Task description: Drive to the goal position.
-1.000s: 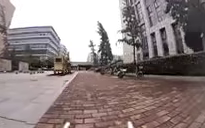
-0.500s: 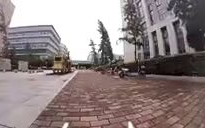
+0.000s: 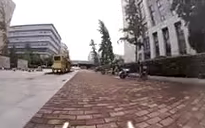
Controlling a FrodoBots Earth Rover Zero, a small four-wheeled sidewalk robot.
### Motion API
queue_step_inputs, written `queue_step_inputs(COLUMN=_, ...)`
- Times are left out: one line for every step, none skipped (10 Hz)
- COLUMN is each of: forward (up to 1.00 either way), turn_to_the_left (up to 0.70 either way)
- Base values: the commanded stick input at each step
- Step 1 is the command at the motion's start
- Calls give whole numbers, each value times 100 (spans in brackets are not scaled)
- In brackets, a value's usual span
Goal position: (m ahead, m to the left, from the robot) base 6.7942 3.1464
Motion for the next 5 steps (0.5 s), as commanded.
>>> queue_step_inputs(forward=45, turn_to_the_left=0)
queue_step_inputs(forward=45, turn_to_the_left=0)
queue_step_inputs(forward=45, turn_to_the_left=0)
queue_step_inputs(forward=45, turn_to_the_left=0)
queue_step_inputs(forward=45, turn_to_the_left=0)
